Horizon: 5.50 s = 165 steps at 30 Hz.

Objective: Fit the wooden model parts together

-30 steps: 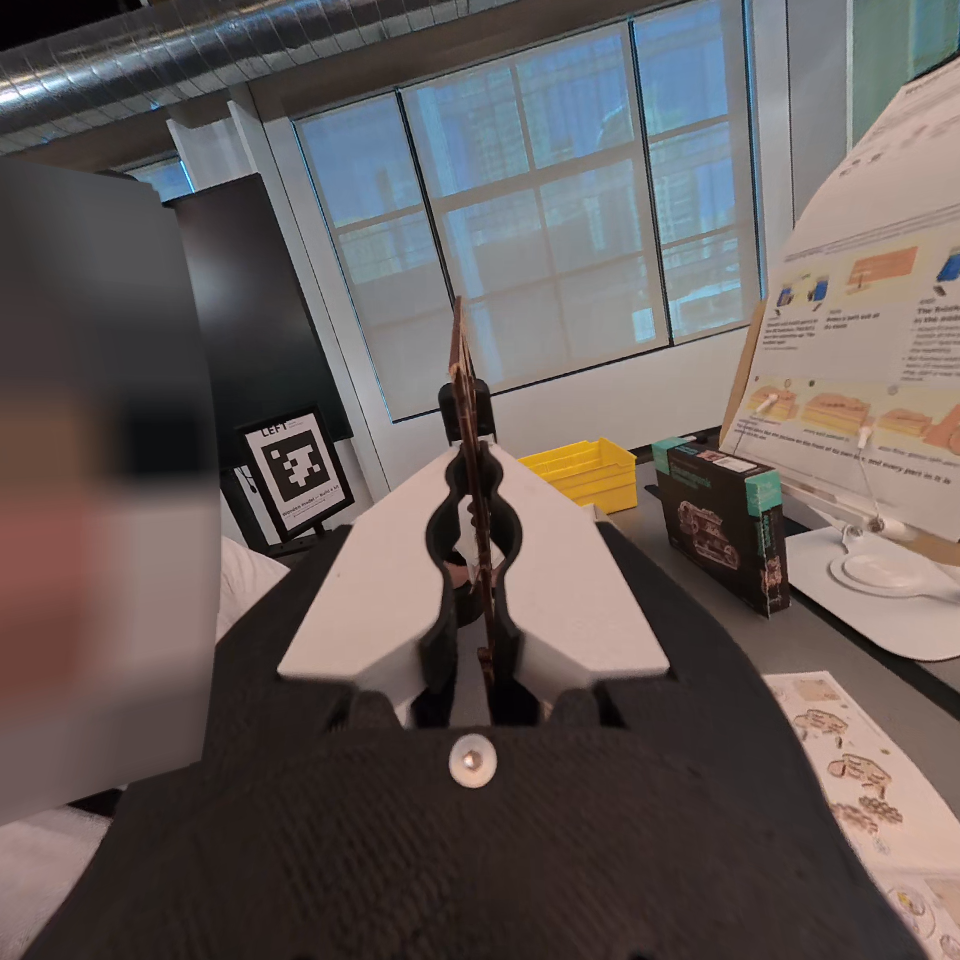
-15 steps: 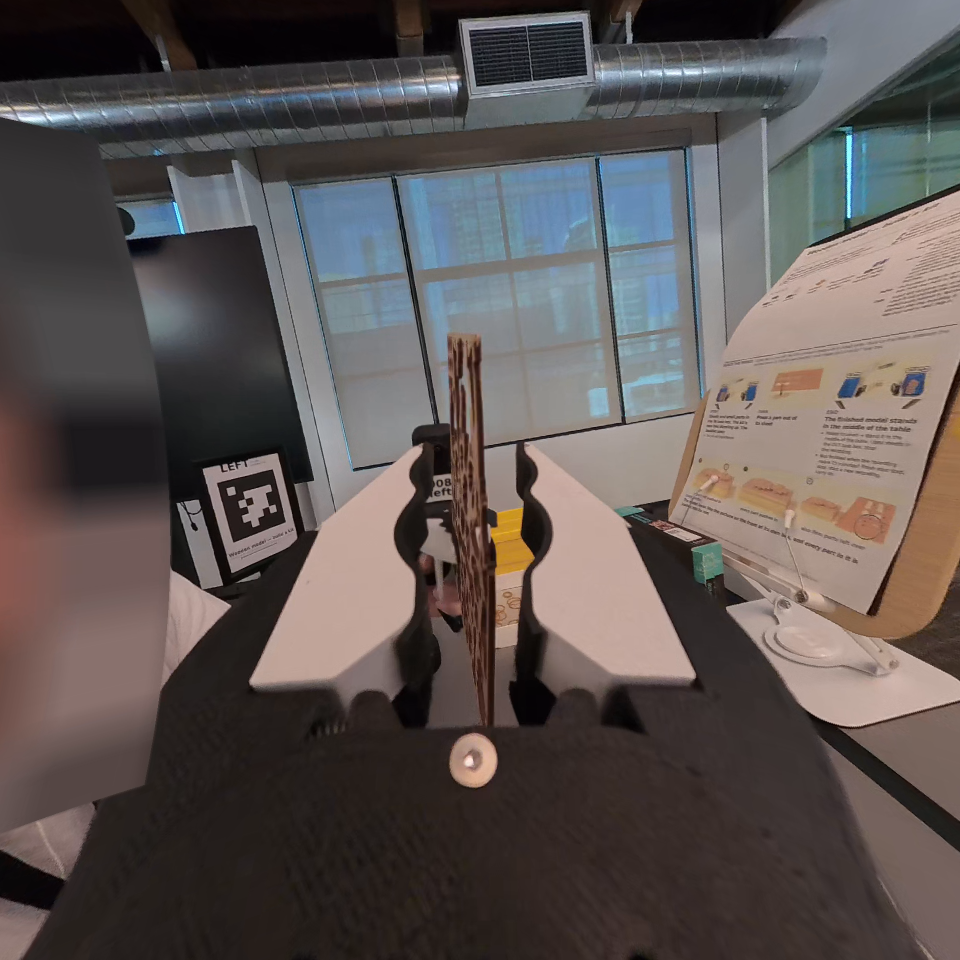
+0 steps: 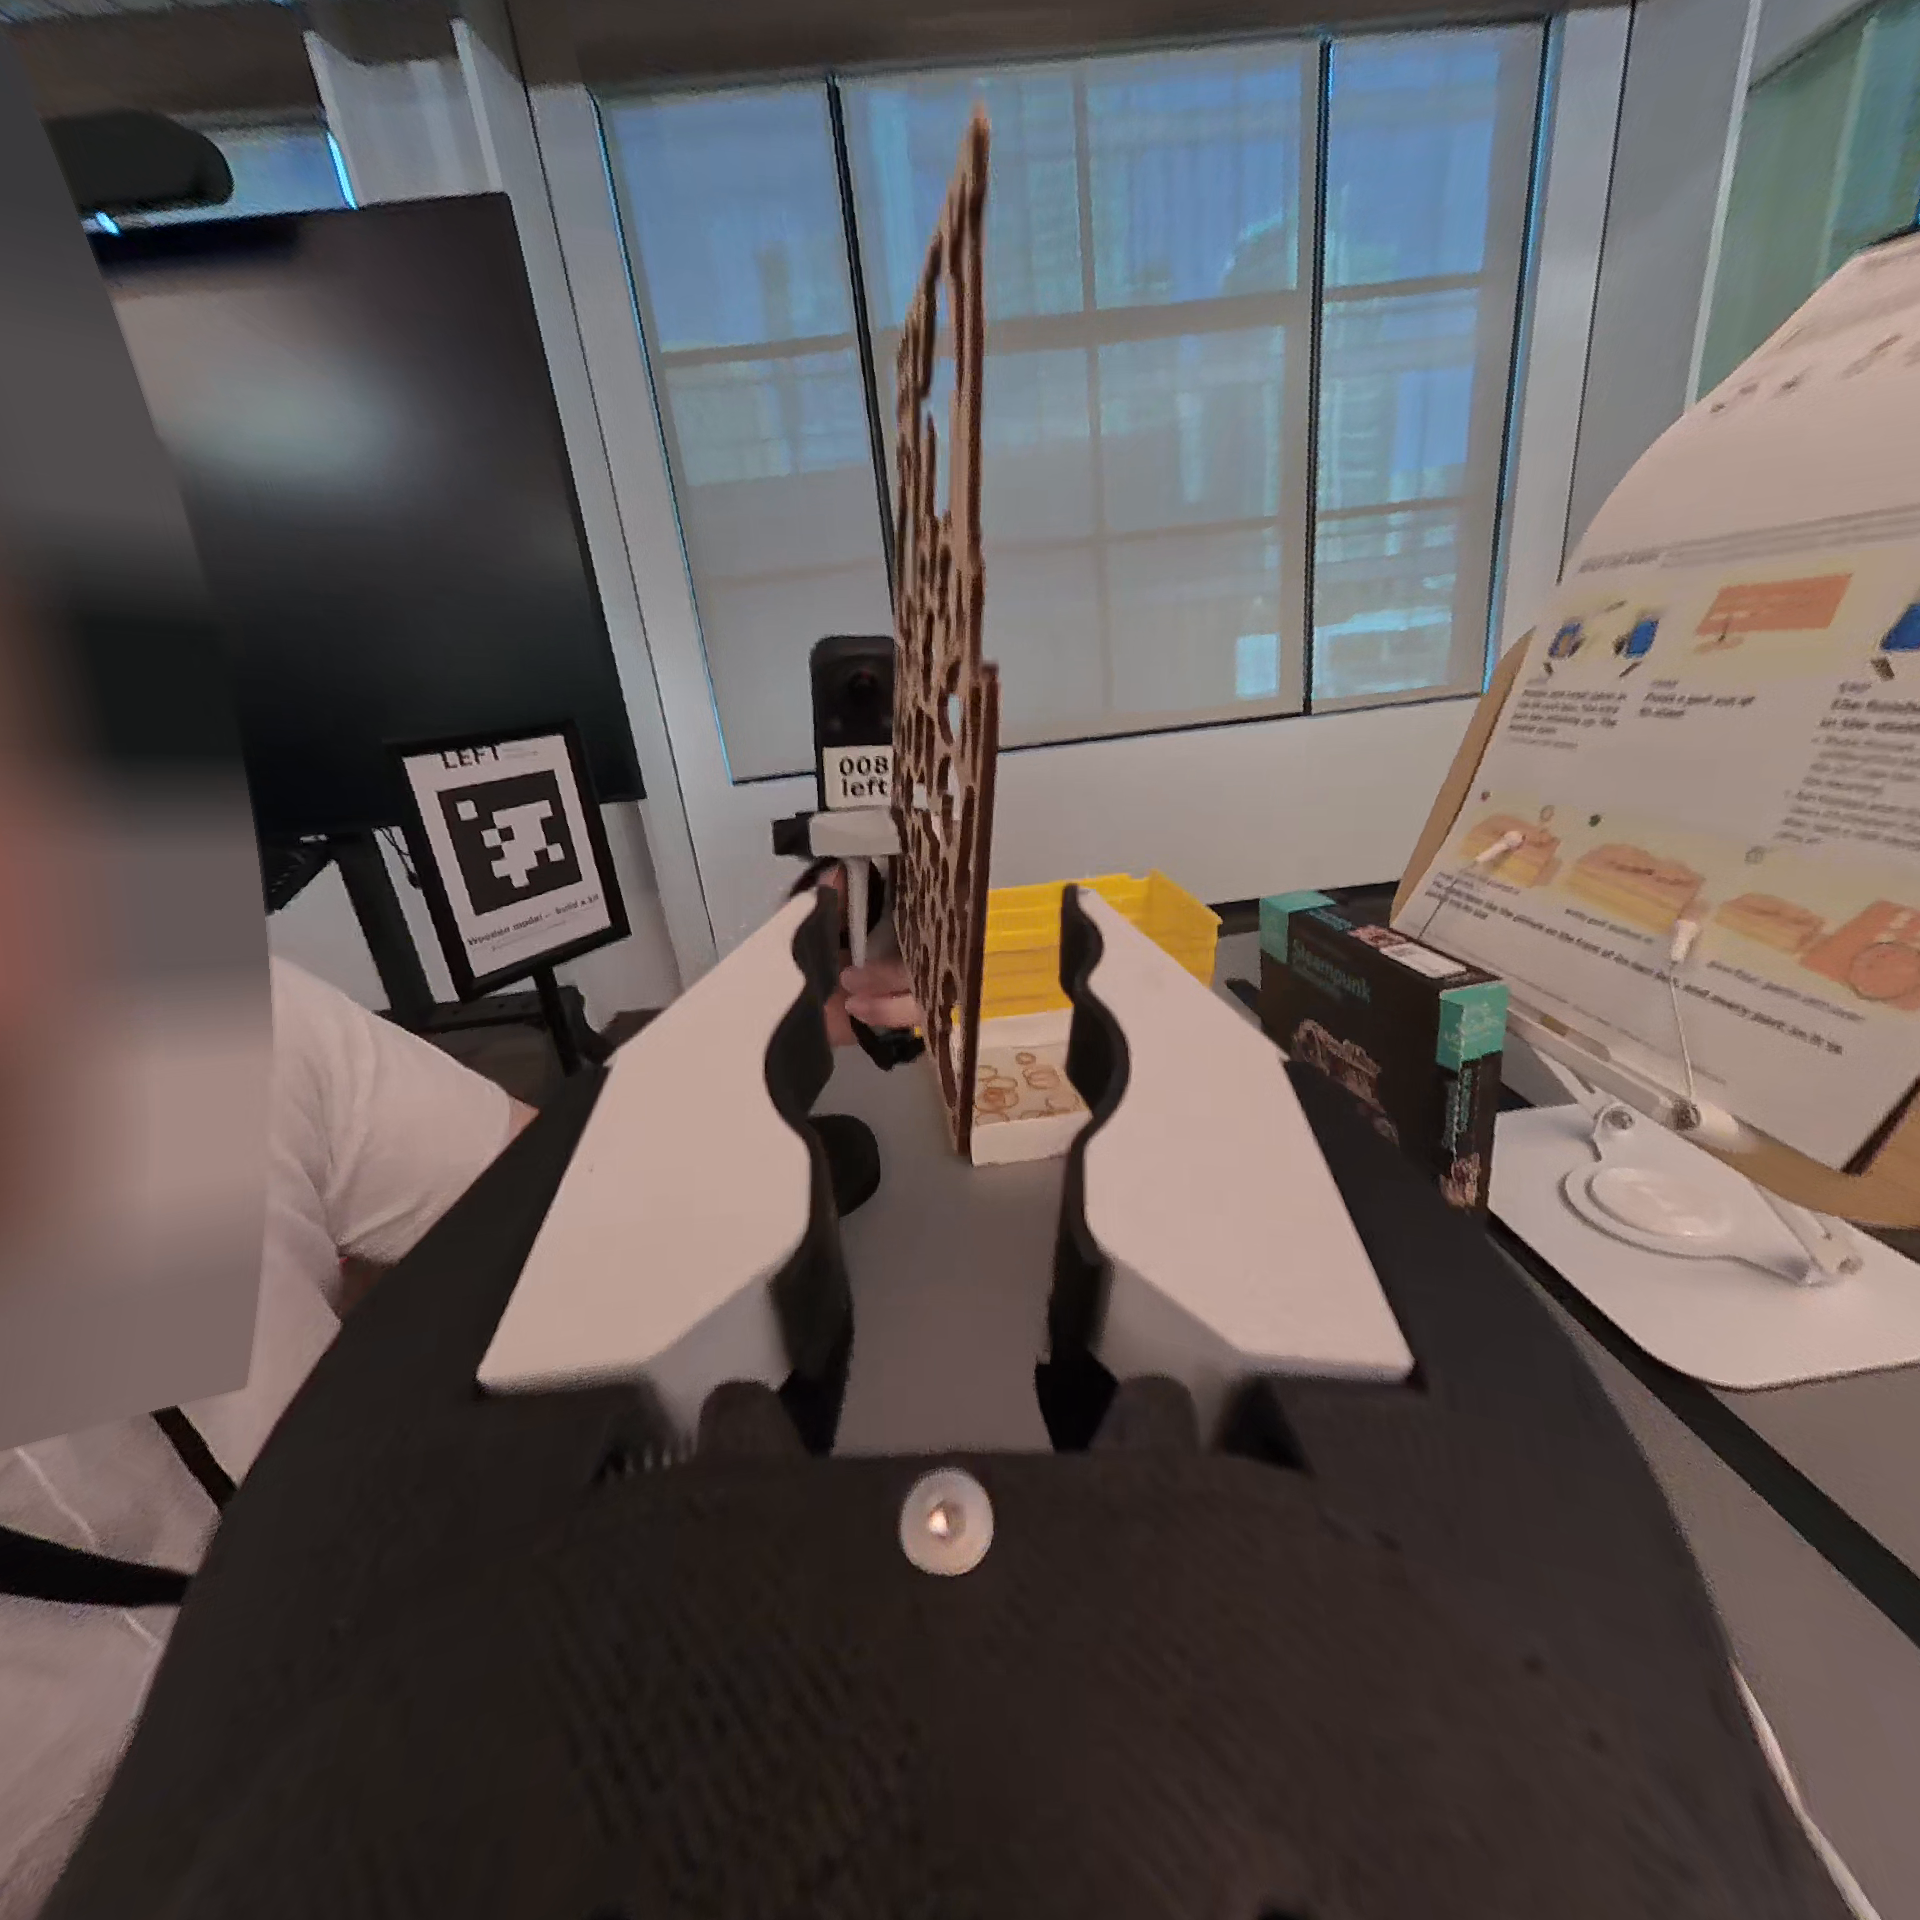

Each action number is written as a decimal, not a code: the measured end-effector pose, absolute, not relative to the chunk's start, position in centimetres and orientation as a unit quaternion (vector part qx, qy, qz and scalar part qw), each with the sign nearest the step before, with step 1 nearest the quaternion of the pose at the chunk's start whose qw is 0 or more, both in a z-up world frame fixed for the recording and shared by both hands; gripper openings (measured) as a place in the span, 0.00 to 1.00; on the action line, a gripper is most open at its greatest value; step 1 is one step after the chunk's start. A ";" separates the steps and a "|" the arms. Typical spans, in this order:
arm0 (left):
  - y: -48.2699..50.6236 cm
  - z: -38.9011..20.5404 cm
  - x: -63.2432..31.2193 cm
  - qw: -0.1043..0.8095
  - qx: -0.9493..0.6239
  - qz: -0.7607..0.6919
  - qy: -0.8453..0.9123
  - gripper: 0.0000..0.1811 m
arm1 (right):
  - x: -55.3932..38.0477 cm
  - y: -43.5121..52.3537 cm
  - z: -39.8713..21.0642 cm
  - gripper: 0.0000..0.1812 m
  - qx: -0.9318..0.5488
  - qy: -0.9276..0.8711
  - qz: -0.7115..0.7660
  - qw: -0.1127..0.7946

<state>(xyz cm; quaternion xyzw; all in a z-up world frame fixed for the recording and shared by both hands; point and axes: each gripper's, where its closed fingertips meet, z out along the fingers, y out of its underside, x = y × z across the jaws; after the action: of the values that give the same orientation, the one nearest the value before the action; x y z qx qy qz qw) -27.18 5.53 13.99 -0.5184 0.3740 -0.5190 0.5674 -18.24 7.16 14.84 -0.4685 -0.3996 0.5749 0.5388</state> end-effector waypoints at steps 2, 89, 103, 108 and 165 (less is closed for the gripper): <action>5.5 14.0 -27.0 0.568 -0.517 -0.519 0.375 0.00 | -19.0 7.4 13.9 0.22 -0.482 -0.410 0.559 0.535; 3.0 14.6 -28.2 0.580 -0.481 -0.479 0.450 0.01 | -21.0 4.1 13.9 0.01 -0.460 -0.456 0.574 0.501; 3.1 14.6 -28.2 0.580 -0.481 -0.485 0.444 0.01 | -20.9 4.2 14.1 0.01 -0.464 -0.453 0.568 0.507; 3.3 14.5 -28.2 0.579 -0.484 -0.482 0.445 0.01 | -21.0 4.5 13.9 0.01 -0.466 -0.449 0.573 0.503; 6.8 14.9 -29.4 0.557 -0.518 -0.571 0.308 0.00 | -20.8 8.5 12.8 0.12 -0.507 -0.359 0.622 0.476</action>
<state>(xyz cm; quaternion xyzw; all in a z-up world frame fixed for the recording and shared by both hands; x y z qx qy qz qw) -29.41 6.81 14.88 -0.5184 0.3080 -0.5711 0.5570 -20.76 8.50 12.82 -0.5075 -0.3593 0.6218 0.4762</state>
